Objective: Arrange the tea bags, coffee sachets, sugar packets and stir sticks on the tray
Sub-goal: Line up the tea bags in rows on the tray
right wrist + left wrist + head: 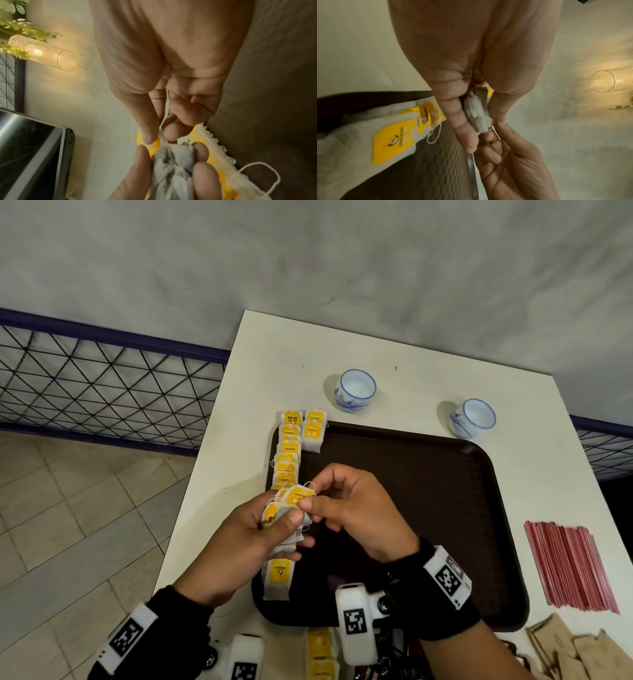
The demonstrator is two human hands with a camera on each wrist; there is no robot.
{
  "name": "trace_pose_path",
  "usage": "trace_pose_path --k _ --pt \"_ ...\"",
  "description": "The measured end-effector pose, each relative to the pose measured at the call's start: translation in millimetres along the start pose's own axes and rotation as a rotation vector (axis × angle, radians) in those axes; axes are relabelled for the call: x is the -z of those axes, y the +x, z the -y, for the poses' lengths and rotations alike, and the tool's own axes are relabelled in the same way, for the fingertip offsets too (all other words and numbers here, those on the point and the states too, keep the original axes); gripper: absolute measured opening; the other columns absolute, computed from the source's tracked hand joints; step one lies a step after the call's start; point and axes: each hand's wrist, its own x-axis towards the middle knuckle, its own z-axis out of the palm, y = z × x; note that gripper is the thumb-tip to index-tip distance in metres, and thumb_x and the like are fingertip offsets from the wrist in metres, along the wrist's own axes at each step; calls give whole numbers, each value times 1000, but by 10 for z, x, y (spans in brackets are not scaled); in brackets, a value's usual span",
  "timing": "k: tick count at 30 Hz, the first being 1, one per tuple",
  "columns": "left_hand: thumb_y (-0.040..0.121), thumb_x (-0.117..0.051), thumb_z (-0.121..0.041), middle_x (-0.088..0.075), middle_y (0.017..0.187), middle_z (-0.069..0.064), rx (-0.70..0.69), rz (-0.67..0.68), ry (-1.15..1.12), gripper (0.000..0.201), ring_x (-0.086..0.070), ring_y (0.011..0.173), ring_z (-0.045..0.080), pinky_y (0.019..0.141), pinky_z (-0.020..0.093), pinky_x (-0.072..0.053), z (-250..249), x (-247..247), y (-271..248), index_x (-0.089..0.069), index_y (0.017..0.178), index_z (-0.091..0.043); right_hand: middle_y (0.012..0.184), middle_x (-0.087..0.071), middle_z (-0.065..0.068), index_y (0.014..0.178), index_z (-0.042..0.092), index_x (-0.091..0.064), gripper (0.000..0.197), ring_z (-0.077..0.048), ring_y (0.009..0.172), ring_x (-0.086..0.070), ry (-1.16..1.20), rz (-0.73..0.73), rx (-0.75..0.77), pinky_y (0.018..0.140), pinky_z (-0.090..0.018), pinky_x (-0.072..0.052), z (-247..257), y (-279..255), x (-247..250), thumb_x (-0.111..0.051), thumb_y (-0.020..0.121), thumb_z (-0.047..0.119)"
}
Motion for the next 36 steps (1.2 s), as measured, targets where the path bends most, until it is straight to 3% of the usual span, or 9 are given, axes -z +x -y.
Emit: trace_pose_path --k 7,16,18,21,23,26,31,36 --pt "89 -61 -28 -76 111 9 -5 6 -3 37 -76 95 30 72 33 -61 -6 -1 -25 -64 125 -18 83 -67 -10 98 0 -65 18 -15 60 -60 111 31 3 45 -20 -42 -4 -26 -5 -72 83 -6" --pt "94 -61 -18 -75 109 9 23 -21 -3 30 -76 95 30 74 36 -61 23 49 -42 -64 124 -15 67 -64 -8 89 -1 -67 8 -12 55 -55 155 -21 3 42 -18 -35 70 -15 128 -70 84 -6" --pt "97 -60 -15 -75 109 10 31 -35 6 26 -75 97 31 77 38 -62 32 71 -46 -64 123 -14 64 -62 -10 84 4 -69 8 -15 55 -53 162 -74 -9 42 -19 -32 103 15 238 -71 82 -3" --pt "97 -59 -17 -76 109 8 46 -56 15 26 -75 97 30 77 38 -62 38 103 -63 -64 122 -15 66 -62 -23 78 13 -71 13 -26 61 -48 -42 -200 -12 44 -23 -29 101 97 428 -75 83 1" --pt "98 -58 -16 -76 109 8 51 -65 13 24 -76 97 31 76 36 -62 38 117 -70 -64 122 -15 72 -65 -28 82 10 -67 10 -28 60 -54 -104 -233 -9 42 -23 -32 100 174 514 -72 87 2" --pt "98 -57 -15 -76 108 9 56 -77 7 24 -76 96 30 74 35 -62 40 118 -79 -64 122 -13 72 -68 -19 90 4 -59 8 -21 53 -65 -137 -250 -17 38 -23 -37 101 327 585 -66 92 1" --pt "98 -58 -16 -77 108 8 55 -89 15 25 -76 96 29 75 36 -63 42 128 -97 -63 123 -14 78 -70 -23 95 2 -55 7 -22 56 -69 -138 -226 -57 42 -23 -45 86 513 593 -62 95 -1" --pt "94 -61 -22 -77 108 7 52 -115 20 29 -76 95 28 76 36 -63 46 169 -121 -64 122 -15 74 -68 -18 93 3 -55 10 -20 55 -69 -88 -197 -111 45 -22 -50 54 639 545 -58 95 -6"
